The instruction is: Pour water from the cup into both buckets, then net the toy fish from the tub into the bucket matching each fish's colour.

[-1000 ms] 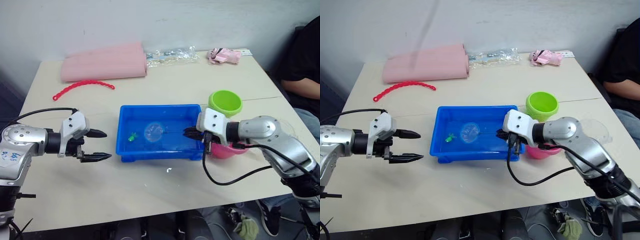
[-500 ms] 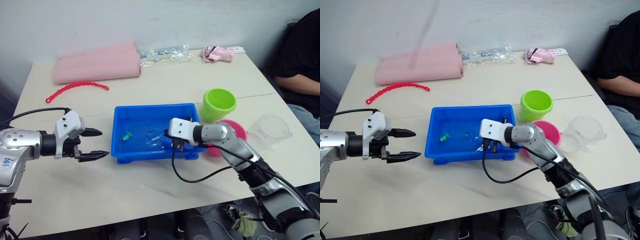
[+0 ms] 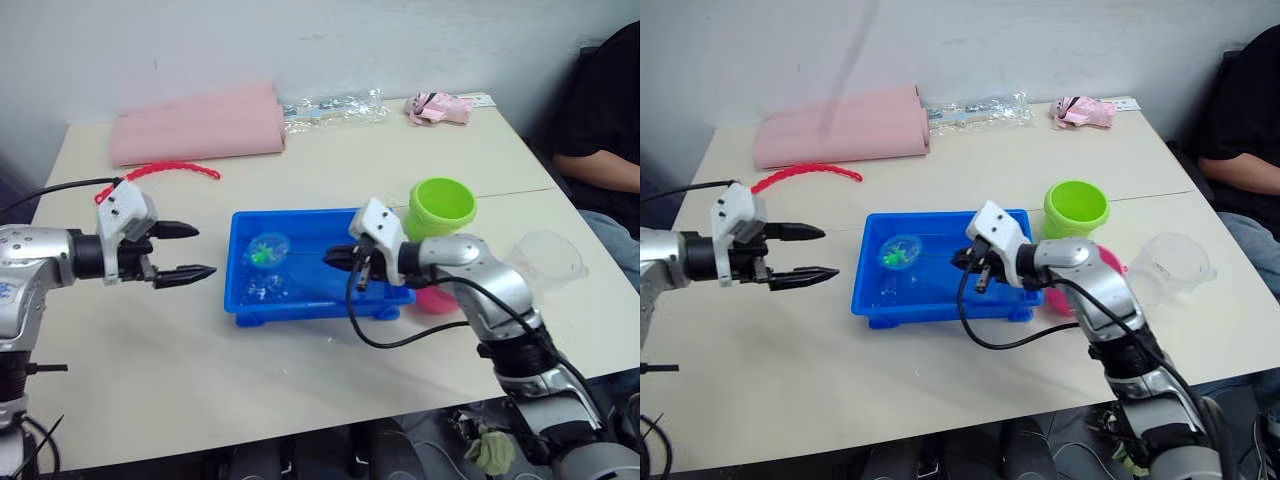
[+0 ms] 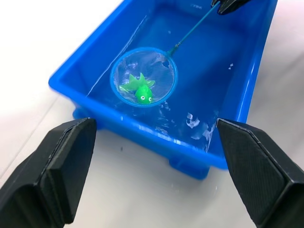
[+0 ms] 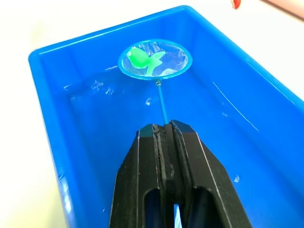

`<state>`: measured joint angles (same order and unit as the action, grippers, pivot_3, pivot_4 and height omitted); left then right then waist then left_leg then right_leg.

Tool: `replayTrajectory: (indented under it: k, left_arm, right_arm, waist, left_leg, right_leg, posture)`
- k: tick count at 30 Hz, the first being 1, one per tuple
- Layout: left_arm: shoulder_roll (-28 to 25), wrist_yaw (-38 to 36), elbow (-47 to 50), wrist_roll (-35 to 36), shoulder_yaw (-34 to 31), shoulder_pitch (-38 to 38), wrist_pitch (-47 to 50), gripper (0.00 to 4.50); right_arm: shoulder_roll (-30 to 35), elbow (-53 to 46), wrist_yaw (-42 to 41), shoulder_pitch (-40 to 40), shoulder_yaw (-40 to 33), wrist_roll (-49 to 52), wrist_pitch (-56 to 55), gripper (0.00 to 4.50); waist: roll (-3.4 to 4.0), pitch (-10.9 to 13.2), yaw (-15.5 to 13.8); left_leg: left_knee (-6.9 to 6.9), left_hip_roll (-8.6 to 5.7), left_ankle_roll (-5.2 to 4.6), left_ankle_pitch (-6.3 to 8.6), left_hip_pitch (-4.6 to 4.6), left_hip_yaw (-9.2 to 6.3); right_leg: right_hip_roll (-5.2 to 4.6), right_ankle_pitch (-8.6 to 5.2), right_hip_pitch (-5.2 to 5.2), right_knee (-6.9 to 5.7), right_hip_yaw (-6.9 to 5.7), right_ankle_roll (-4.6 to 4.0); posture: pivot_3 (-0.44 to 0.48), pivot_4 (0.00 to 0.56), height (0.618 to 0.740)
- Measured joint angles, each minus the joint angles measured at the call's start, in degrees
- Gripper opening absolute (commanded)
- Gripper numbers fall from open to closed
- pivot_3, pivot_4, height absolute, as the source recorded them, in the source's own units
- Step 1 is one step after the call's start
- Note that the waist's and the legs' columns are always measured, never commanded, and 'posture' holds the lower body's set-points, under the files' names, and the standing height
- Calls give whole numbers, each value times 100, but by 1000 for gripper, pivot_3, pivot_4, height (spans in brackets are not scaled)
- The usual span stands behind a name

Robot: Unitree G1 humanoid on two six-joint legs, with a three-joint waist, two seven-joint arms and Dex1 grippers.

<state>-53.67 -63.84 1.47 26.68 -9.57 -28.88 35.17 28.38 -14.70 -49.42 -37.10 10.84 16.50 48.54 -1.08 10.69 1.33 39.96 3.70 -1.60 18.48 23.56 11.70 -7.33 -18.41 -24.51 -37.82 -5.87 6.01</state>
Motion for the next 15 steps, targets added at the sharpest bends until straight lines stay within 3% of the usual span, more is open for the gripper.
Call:
replayTrajectory:
  k: [8, 15]
  left_arm:
    - [1195, 105, -206, 468, 432, -1392, 560, 4400]
    - [1958, 135, -655, 281, 993, -1909, 180, 4400]
  right_arm:
    - [1213, -1242, 85, 468, -1396, 866, 1251, 0]
    - [2544, -1444, 139, 980, -2830, 1050, 1469, 0]
  waist:
    - [-7, -4, -1]
    - [-8, -4, 12]
  left_leg:
    - [2, -4, -2, 0, 2, -7]
    - [4, -4, -3, -1, -6, -4]
  right_leg:
    - [1, 1, 1, 0, 2, 2]
    - [4, 1, 5, 4, 5, 2]
  posture:
    - [0, 150, 738]
    - [0, 150, 738]
